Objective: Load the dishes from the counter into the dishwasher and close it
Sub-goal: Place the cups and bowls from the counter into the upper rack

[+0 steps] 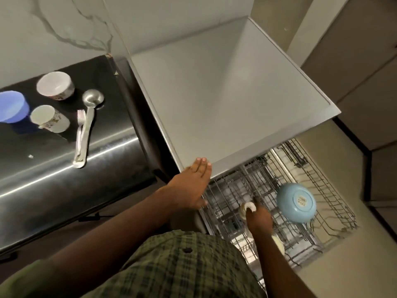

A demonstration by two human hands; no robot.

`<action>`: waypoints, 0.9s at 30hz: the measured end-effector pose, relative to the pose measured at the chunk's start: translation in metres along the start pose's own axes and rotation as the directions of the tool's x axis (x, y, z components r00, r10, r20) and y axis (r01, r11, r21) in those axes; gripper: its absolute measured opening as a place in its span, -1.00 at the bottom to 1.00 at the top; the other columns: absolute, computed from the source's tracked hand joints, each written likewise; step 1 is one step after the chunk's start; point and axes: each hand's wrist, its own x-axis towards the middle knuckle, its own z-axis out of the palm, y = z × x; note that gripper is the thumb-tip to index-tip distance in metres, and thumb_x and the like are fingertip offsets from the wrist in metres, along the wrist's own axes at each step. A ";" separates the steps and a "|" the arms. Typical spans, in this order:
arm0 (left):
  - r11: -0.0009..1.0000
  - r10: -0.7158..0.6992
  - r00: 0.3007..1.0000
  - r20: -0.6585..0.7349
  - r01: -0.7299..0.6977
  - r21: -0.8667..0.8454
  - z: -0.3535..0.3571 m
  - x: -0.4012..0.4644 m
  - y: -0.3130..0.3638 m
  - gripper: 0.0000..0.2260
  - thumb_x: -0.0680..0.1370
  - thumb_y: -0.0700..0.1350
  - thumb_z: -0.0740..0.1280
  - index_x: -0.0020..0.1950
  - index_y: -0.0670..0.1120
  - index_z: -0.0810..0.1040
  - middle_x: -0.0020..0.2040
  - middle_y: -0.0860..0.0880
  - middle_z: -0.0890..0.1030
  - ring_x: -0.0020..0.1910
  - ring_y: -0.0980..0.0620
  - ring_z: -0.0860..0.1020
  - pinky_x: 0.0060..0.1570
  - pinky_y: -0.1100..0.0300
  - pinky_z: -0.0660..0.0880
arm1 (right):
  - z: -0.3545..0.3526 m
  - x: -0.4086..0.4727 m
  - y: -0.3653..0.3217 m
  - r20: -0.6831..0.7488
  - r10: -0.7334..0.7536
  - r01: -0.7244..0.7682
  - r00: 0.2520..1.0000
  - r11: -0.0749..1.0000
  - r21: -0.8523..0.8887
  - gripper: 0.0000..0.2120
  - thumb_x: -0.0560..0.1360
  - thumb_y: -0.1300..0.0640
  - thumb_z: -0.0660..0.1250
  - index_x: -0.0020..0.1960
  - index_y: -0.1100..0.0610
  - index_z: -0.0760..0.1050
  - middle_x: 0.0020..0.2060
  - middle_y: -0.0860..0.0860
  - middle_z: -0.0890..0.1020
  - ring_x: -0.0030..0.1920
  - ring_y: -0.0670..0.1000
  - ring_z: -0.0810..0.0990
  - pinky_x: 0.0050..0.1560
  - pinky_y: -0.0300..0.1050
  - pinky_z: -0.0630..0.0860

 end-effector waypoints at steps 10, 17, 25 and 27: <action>0.945 -0.053 0.965 -0.256 -0.034 -0.325 -0.012 -0.039 -0.050 -0.33 0.69 0.15 0.26 0.70 -0.08 0.10 0.70 -0.07 0.09 0.68 0.01 0.01 0.62 0.13 -0.05 | -0.067 -0.054 -0.156 -0.287 -0.570 0.638 0.770 0.698 0.326 -0.75 0.62 0.18 0.34 0.25 0.00 0.64 0.02 -0.13 0.72 -0.03 -0.09 0.72 -0.07 -0.19 0.66; 0.819 -0.467 0.746 -0.475 0.162 -0.551 0.013 -0.099 -0.121 -0.51 0.64 0.10 0.32 0.56 0.06 0.37 0.59 0.05 0.36 0.58 0.05 0.30 0.55 0.07 0.28 | -0.043 -0.071 -0.263 -0.010 -0.855 0.822 0.519 0.496 0.279 -0.73 0.62 0.23 0.38 0.25 -0.01 0.64 0.09 -0.20 0.69 0.04 -0.14 0.69 -0.02 -0.17 0.64; 0.685 -0.701 0.544 -0.462 0.332 -0.648 0.064 -0.153 -0.175 -0.61 0.58 0.00 0.41 0.37 -0.11 0.55 0.38 -0.03 0.54 0.35 -0.06 0.49 0.39 0.12 0.42 | 0.049 -0.114 -0.406 0.555 -0.759 0.940 0.341 0.292 -0.179 -0.43 0.59 -0.06 0.36 0.56 -0.02 0.34 0.49 0.03 0.46 0.43 0.09 0.49 0.38 0.09 0.48; 0.683 -0.701 0.533 -0.473 0.311 -0.661 0.066 -0.155 -0.178 -0.63 0.59 -0.03 0.41 0.37 -0.09 0.57 0.42 0.00 0.53 0.39 -0.01 0.47 0.44 0.13 0.39 | 0.060 -0.127 -0.430 0.642 -0.666 0.913 0.380 0.159 -0.375 -0.48 0.57 -0.03 0.40 0.49 0.07 0.40 0.39 0.15 0.52 0.35 0.20 0.54 0.29 0.12 0.52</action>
